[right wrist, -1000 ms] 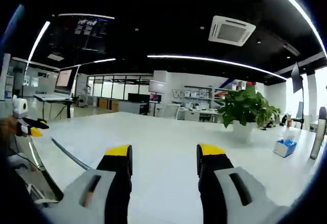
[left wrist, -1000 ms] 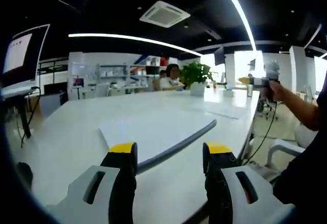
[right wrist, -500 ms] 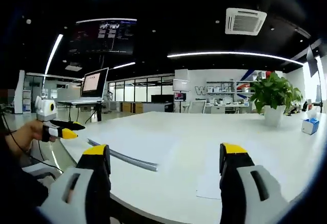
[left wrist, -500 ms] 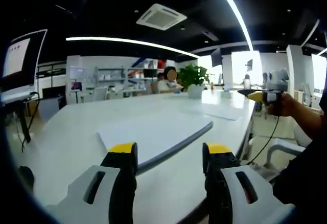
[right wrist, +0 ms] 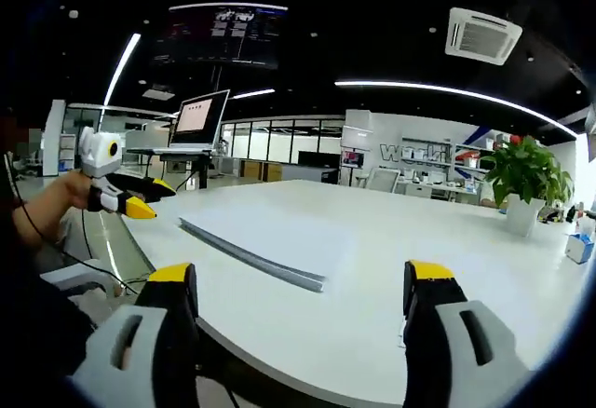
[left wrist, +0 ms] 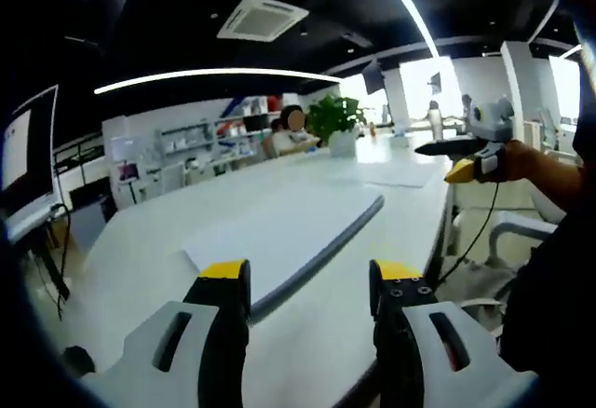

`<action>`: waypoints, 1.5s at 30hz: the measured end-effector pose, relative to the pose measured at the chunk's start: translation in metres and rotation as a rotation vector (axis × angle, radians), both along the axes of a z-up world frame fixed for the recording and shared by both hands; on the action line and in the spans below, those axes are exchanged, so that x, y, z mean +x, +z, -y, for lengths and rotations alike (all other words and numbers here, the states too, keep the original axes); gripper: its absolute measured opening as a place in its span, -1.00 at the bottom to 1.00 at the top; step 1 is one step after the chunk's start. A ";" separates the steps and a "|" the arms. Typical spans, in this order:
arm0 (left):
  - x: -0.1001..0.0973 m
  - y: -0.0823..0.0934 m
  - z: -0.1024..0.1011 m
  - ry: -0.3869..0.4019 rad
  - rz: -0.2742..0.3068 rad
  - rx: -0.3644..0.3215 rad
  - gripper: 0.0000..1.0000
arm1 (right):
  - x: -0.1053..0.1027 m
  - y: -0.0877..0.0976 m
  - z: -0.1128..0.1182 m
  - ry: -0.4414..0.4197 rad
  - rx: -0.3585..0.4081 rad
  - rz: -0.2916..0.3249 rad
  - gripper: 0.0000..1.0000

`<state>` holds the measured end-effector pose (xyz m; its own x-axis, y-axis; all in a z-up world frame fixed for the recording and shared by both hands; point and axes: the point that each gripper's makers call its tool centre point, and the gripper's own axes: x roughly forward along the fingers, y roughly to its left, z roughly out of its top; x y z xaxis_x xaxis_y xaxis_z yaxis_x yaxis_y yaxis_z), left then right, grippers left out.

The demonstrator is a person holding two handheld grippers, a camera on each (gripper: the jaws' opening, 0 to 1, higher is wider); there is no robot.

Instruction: Grasp the top corner of one sheet in the document stack and pull a single sheet out from the document stack, separating that one sheet from the rest and lifting it clear until the single sheet is fully removed from the stack

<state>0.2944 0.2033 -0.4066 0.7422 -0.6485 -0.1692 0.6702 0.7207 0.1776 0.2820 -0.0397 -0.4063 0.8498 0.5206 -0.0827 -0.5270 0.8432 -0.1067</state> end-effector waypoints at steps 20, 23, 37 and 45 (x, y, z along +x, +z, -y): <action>0.035 -0.012 0.048 -0.302 0.103 0.341 -0.27 | 0.005 0.003 0.009 -0.058 0.018 0.002 0.79; 0.039 -0.013 0.056 -0.312 0.098 0.344 -0.28 | 0.007 0.006 0.009 -0.064 0.028 0.005 0.75; 0.050 -0.041 0.082 -0.402 0.097 0.527 -0.44 | 0.012 -0.009 0.016 -0.101 -0.011 -0.053 0.82; 0.055 -0.054 0.077 -0.386 0.005 0.538 -0.64 | 0.011 -0.018 0.009 -0.081 -0.044 -0.074 0.77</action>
<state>0.3492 0.1265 -0.4602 0.4750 -0.6939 -0.5412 0.8608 0.2387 0.4495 0.2930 -0.0490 -0.4239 0.8797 0.4450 -0.1678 -0.4651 0.8786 -0.1081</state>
